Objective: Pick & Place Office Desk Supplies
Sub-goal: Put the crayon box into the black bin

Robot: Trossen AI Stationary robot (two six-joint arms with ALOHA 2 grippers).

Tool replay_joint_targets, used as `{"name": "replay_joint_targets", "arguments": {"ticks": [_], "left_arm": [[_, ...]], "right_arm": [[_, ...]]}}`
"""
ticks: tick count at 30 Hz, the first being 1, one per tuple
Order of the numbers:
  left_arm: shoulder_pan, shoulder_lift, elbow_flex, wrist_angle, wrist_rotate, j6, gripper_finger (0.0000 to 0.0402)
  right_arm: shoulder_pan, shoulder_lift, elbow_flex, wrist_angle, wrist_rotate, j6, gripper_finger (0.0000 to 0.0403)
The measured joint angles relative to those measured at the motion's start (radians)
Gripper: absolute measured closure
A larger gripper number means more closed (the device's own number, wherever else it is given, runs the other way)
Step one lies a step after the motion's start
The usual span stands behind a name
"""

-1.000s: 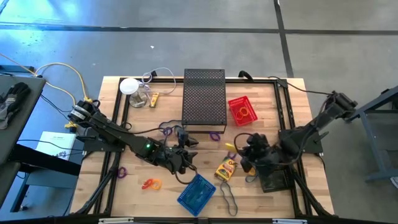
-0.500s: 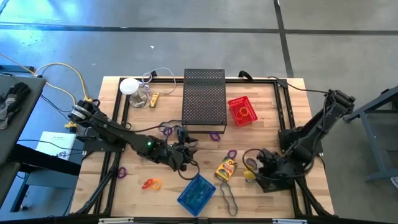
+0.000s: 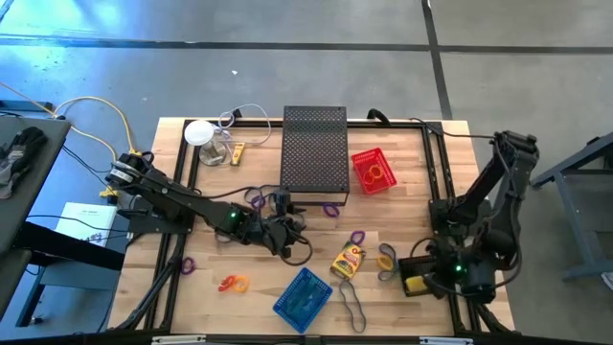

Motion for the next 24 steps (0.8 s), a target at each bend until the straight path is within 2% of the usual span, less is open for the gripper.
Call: {"name": "replay_joint_targets", "arguments": {"ticks": [4, 7, 10, 15, 18, 24], "left_arm": [[-0.002, 0.0, 0.0, 0.0, 0.0, -0.002, 0.0183], [-0.003, 0.0, 0.0, 0.0, 0.001, -0.002, 0.0183], [-0.003, 0.0, 0.0, 0.0, 0.001, 0.0, 0.0183], [-0.003, 0.0, 0.0, 0.0, 0.001, 0.001, 0.0183], [-0.003, 0.0, 0.0, 0.0, 0.001, 0.001, 0.0183], [-0.003, 0.0, 0.0, 0.0, 0.001, 0.001, 0.0183]], "right_arm": [[0.014, -0.003, 0.0, -0.138, -0.015, 0.146, 0.0367], [0.001, 0.006, -0.013, -0.162, -0.056, 0.19, 0.0367], [-0.009, 0.026, -0.04, -0.123, -0.07, 0.197, 0.0367], [-0.009, 0.044, -0.075, -0.024, -0.005, 0.165, 0.0367], [-0.013, 0.044, -0.095, -0.012, -0.002, 0.163, 0.0367], [-0.033, 0.047, -0.144, -0.017, -0.093, 0.171, 0.0366]]}}
